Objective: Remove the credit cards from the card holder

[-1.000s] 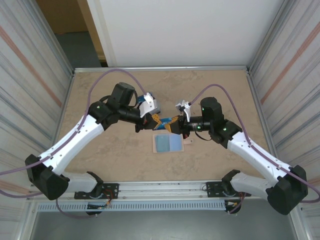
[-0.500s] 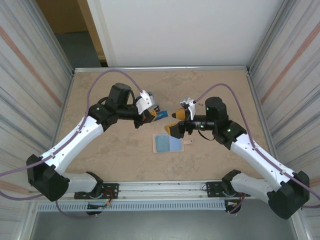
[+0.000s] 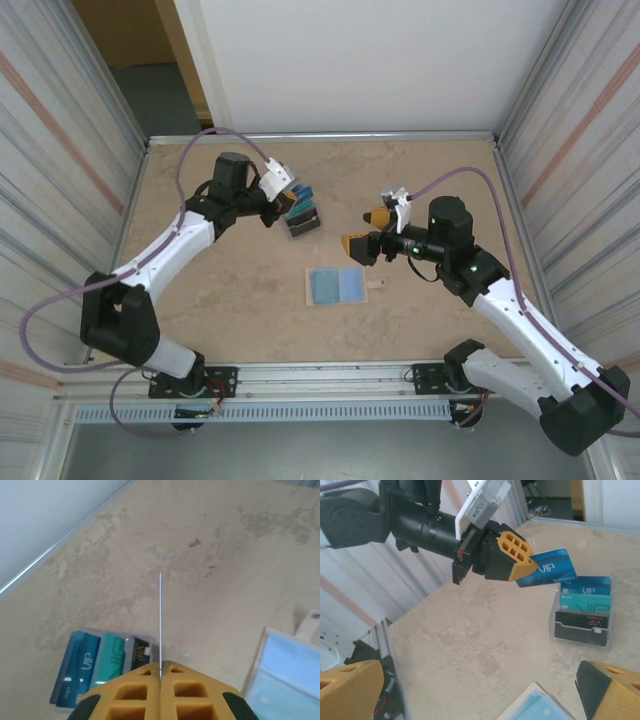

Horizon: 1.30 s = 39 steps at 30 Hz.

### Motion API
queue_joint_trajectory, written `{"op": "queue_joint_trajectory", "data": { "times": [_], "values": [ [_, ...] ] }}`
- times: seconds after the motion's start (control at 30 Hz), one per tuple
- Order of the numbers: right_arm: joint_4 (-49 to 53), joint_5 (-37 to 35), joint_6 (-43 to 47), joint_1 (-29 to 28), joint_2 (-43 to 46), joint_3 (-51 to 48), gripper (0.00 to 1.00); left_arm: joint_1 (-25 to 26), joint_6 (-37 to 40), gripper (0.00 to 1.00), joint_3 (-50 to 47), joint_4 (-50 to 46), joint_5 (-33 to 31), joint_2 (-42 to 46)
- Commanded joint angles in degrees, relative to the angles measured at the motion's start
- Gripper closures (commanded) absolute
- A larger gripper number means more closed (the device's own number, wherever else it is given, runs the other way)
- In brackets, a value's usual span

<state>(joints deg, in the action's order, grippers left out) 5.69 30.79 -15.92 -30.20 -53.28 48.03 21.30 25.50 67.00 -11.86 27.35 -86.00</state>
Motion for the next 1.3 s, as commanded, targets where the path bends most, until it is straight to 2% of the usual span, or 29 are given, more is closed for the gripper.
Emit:
{"op": "queue_joint_trajectory", "data": {
  "times": [0.0,0.27,0.6,0.77,0.97,1.27],
  "values": [
    [-0.7,-3.4,-2.0,0.5,1.3,-1.0,0.01,-2.2,1.9,1.00,2.7,5.3,1.0,-2.2],
    [-0.6,-16.3,-3.9,0.5,1.2,-3.0,0.01,-4.4,4.8,1.00,5.5,8.2,2.0,-9.5],
    [-1.3,-30.5,-13.0,0.3,5.3,-6.1,0.01,-5.9,6.9,1.00,9.0,9.5,3.8,-17.1],
    [4.3,-32.8,-12.9,0.5,3.8,-3.6,0.01,-6.8,8.0,1.00,9.9,9.7,4.3,-19.7],
    [2.1,-30.9,-13.2,0.4,2.0,-4.7,0.01,-7.3,9.7,1.00,11.0,8.4,5.2,-22.0],
    [6.4,-33.9,-12.1,0.4,-2.1,-2.7,0.01,-8.5,11.9,1.00,12.9,6.4,7.4,-25.8]
  ]
}}
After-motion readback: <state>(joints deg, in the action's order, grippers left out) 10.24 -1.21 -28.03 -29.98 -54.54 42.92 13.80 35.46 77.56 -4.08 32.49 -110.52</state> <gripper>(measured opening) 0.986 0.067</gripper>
